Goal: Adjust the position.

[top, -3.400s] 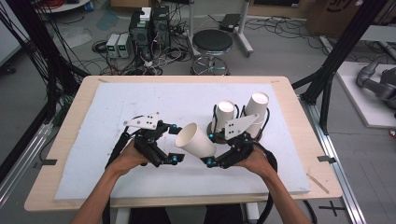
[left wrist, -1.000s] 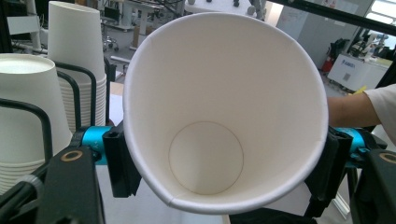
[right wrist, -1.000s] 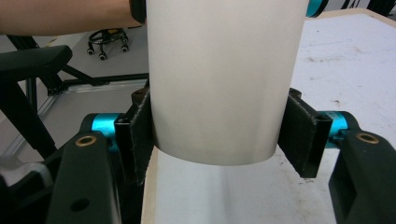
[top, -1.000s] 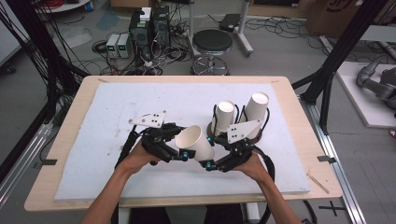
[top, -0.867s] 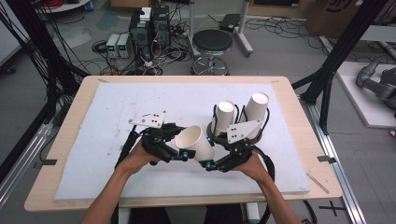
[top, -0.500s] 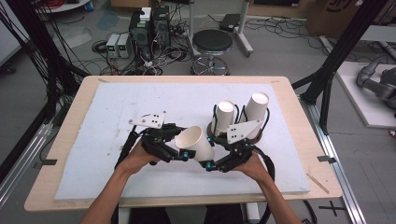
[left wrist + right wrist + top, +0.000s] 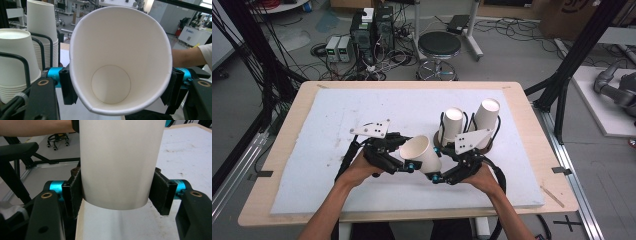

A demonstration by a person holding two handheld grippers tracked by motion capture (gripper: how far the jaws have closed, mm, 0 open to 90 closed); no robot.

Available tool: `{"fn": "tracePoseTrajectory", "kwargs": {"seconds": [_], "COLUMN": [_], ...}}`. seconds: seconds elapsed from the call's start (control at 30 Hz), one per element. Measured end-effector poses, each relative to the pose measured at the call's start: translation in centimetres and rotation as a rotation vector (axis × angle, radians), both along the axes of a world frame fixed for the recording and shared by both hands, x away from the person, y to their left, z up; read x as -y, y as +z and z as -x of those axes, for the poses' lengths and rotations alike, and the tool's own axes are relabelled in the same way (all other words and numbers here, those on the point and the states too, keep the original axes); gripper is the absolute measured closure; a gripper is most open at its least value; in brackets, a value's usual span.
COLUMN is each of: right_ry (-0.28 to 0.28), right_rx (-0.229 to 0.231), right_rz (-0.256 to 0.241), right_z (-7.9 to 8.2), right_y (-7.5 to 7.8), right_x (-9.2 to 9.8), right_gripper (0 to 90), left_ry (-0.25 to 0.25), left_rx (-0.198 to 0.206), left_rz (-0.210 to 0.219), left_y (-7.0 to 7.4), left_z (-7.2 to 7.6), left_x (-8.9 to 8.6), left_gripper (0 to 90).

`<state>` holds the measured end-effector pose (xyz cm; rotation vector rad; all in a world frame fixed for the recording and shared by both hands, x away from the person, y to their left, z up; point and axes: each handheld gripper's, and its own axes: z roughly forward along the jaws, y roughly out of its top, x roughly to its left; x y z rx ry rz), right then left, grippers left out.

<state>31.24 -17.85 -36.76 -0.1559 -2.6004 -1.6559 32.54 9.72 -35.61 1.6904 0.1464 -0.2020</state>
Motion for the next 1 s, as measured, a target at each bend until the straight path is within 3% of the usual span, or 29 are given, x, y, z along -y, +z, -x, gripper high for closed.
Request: {"fn": "tracePoseTrajectory", "kwargs": {"seconds": [0.37, 0.67, 1.0], "right_ry": [-0.011, -0.052, -0.076], "right_rx": [0.02, 0.025, 0.036], "right_rz": [0.001, 0.01, 0.011], "right_z": [0.1, 0.12, 0.25], "right_y": [-0.02, 0.04, 0.31], "right_x": [-0.15, -0.18, 0.5], "right_gripper": [34.1, 18.0, 18.0], "left_ry": [0.007, 0.012, 0.042], "left_rx": [0.005, 0.004, 0.033], "left_rz": [0.0, 0.0, -0.046], "left_y": [0.02, 0.04, 0.31], "left_z": [-0.04, -0.1, 0.21], "left_x": [-0.03, -0.11, -0.64], "left_gripper": [32.5, 32.9, 32.7]}}
